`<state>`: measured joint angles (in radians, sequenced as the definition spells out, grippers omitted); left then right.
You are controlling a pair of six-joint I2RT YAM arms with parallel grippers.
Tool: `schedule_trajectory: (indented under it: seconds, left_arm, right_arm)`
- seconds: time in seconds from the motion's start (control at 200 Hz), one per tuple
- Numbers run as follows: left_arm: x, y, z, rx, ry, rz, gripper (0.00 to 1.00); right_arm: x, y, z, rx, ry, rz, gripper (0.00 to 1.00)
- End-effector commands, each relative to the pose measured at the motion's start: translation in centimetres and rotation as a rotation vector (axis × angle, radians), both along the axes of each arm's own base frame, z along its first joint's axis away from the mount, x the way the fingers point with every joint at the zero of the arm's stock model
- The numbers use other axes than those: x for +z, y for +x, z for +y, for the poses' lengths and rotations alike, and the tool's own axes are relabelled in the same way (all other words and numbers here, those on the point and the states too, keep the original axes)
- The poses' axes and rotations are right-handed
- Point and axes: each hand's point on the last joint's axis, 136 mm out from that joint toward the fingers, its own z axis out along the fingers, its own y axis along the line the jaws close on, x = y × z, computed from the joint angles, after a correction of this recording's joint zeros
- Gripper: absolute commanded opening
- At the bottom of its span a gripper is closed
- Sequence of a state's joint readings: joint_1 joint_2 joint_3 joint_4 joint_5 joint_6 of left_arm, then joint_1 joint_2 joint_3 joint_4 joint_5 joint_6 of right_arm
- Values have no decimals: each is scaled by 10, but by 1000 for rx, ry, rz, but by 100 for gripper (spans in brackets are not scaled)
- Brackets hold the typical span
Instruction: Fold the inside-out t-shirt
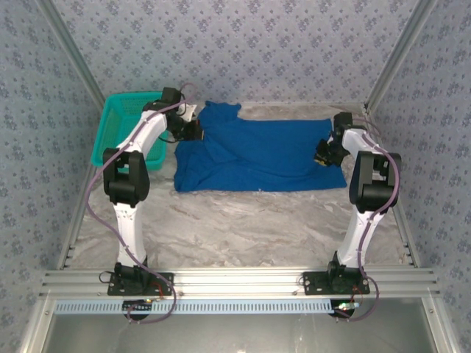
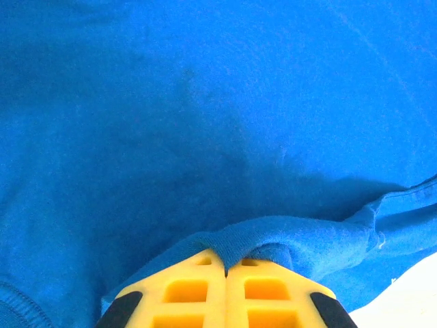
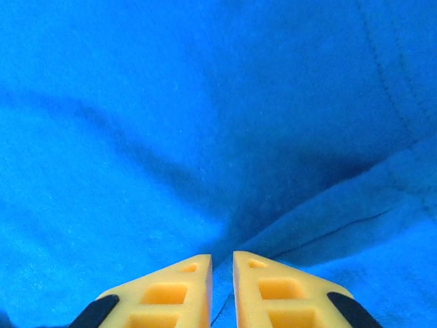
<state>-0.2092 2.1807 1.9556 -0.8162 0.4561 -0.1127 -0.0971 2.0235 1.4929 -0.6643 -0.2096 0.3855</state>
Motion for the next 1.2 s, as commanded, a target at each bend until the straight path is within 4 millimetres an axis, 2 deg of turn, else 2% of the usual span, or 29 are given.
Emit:
schedule_trajectory:
  seconds: [0.0, 0.29, 0.415, 0.545, 0.655, 0.715, 0.789, 0.889, 1.009, 1.054, 1.124, 1.159, 1.199]
  left_arm:
    - [9, 6, 4, 3, 2, -25, 0]
    - [8, 13, 12, 21, 8, -24, 0]
    - [6, 16, 14, 30, -2, -20, 0]
    - [-1, 20, 10, 27, -18, 0, 5]
    - [-11, 23, 10, 28, -13, 21, 20]
    - [-14, 25, 10, 33, -8, 27, 31]
    - [-11, 30, 11, 41, -2, 18, 40]
    - [2, 35, 13, 53, 23, -15, 48]
    - [27, 25, 11, 76, 25, -68, 52]
    - [39, 16, 9, 105, 11, -103, 52]
    - [41, -9, 4, 149, -34, -130, 52]
    - [36, -24, 5, 178, -52, -121, 52]
    - [29, -42, 8, 202, -52, -111, 52]
  right_arm:
    - [-5, 1, -11, -31, -17, 25, 16]
    - [-17, -1, -27, -58, -38, 48, 10]
    - [-20, -1, -35, -65, -49, 53, 11]
    - [-19, 0, -38, -60, -53, 47, 14]
    - [-10, 4, -38, -47, -53, 19, 18]
    - [1, 9, -37, -33, -60, -14, 21]
    - [20, 13, -36, -19, -71, -63, 25]
    - [48, 13, -19, 31, -83, -150, 30]
    - [71, 3, 30, 166, -60, -246, 36]
    - [74, -5, 55, 234, -36, -264, 38]
    - [73, -20, 86, 319, -18, -264, 40]
    - [69, -28, 94, 346, -29, -241, 41]
    - [62, -37, 92, 336, -67, -201, 41]
